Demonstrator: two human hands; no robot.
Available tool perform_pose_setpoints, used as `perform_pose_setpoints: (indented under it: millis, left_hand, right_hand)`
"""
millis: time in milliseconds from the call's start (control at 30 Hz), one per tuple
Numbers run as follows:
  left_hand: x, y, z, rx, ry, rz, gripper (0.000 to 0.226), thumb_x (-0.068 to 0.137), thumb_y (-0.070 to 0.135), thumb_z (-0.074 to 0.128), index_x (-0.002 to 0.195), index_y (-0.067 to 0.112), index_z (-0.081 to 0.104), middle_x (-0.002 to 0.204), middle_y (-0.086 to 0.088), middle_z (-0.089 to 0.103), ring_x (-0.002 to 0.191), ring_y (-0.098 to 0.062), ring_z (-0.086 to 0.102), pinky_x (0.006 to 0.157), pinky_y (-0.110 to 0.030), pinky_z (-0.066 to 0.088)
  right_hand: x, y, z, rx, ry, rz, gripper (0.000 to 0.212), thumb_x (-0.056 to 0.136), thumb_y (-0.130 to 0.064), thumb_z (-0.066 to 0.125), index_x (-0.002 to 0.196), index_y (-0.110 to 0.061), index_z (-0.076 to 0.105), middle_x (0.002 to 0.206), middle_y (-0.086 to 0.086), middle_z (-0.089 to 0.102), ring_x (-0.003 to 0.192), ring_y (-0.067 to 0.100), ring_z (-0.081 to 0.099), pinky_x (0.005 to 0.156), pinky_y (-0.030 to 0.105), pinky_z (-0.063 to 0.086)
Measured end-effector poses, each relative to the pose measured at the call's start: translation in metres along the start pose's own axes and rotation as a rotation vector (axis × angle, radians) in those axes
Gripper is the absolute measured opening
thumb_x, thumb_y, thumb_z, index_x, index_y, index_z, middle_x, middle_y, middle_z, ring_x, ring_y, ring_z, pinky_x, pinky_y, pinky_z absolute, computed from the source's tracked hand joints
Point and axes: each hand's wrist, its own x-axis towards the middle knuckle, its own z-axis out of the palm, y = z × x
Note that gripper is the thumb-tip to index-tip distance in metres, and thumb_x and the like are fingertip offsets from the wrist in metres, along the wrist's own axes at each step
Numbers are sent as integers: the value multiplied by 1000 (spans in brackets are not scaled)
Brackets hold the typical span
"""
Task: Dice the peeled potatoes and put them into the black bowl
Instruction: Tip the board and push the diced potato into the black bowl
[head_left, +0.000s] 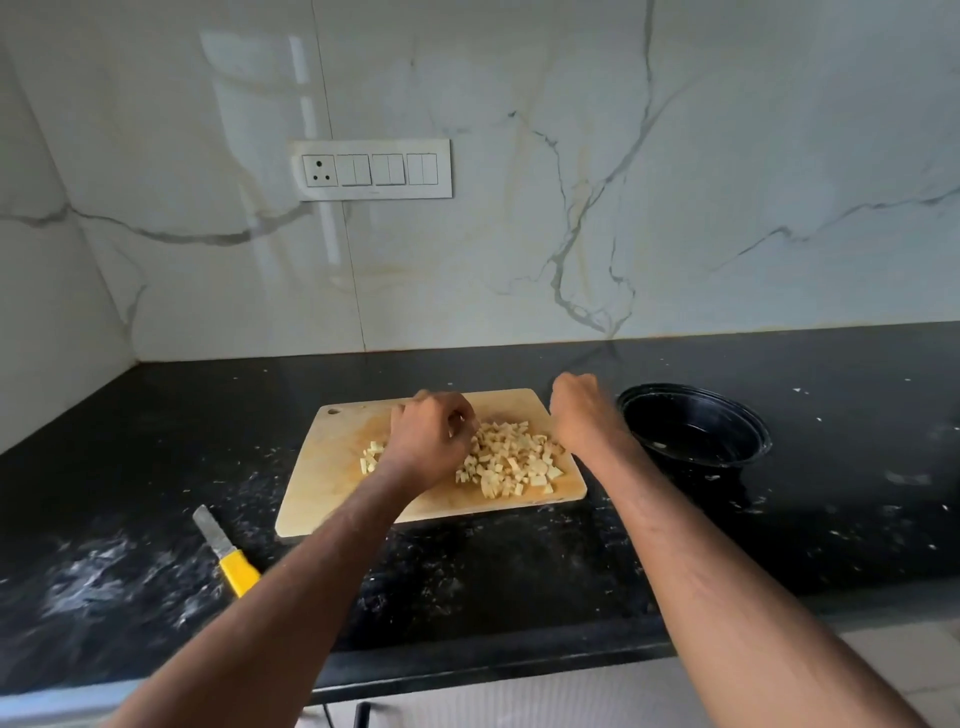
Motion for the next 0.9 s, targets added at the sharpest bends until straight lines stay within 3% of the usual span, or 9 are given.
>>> perform_pose_setpoints:
  millis: [67, 133, 200, 300, 367, 467, 533, 700, 900]
  left_hand:
    - [1, 3, -2, 29, 3, -8, 11, 95, 30, 59, 97, 26, 70, 90, 12, 67, 88, -10, 55, 95, -44, 41]
    - [2, 9, -3, 53, 12, -8, 12, 97, 29, 58, 97, 26, 70, 92, 12, 66, 91, -10, 53, 95, -42, 36]
    - [4, 20, -3, 62, -3, 1, 14, 97, 29, 58, 98, 26, 72, 94, 13, 66, 95, -11, 52, 93, -41, 32]
    - [13, 41, -1, 56, -100, 28, 17, 98, 34, 58, 99, 27, 73, 101, 13, 70, 100, -12, 55, 96, -45, 29]
    - [18, 55, 6, 36, -147, 28, 17, 98, 33, 58, 98, 28, 74, 103, 14, 71, 101, -13, 57, 100, -48, 28]
    - [25, 71, 20, -7, -164, 12, 18, 96, 34, 59, 96, 27, 75, 101, 14, 72, 101, -13, 59, 106, -55, 28]
    - [23, 82, 28, -10, -176, 31, 17, 95, 35, 60, 94, 28, 74, 97, 17, 70, 103, -14, 60, 103, -51, 30]
    - [12, 96, 40, 21, -194, 95, 13, 92, 33, 60, 92, 30, 72, 87, 24, 64, 101, -9, 56, 95, -47, 30]
    - [2, 95, 37, 38, -197, 91, 13, 92, 35, 59, 94, 32, 72, 94, 19, 69, 104, -10, 54, 89, -44, 28]
  right_hand:
    - [-1, -4, -2, 152, -2, -40, 32, 82, 11, 46, 62, -8, 62, 66, 5, 64, 58, 19, 63, 49, 35, 55]
    - [-5, -3, -8, 250, -31, -82, 34, 84, 7, 49, 66, -8, 73, 73, 4, 74, 65, 15, 70, 62, 33, 61]
    - [-11, 10, -22, 320, 47, -66, 31, 85, 4, 55, 71, -13, 77, 77, -2, 75, 71, 10, 70, 69, 27, 59]
    - [-10, 61, -46, 254, 281, 104, 30, 79, 3, 57, 70, -19, 74, 78, -5, 74, 78, 19, 68, 75, 30, 57]
    - [-17, 97, -61, 118, 315, 237, 21, 78, 0, 62, 77, -17, 75, 85, 3, 75, 85, 29, 68, 79, 39, 58]
    - [-37, 140, -77, -22, 199, 466, 27, 76, -5, 66, 100, -14, 70, 107, 12, 70, 101, 36, 63, 78, 38, 49]
    - [-48, 156, -82, 7, 84, 539, 37, 76, -4, 63, 112, -9, 65, 118, 16, 66, 109, 38, 59, 82, 40, 48]
    - [-69, 162, -81, 125, 94, 482, 43, 74, 8, 57, 116, 6, 65, 116, 22, 68, 109, 39, 62, 90, 48, 56]
    - [-87, 143, -82, 120, 35, 443, 45, 72, 2, 61, 117, 0, 61, 109, 16, 68, 97, 34, 64, 85, 45, 57]
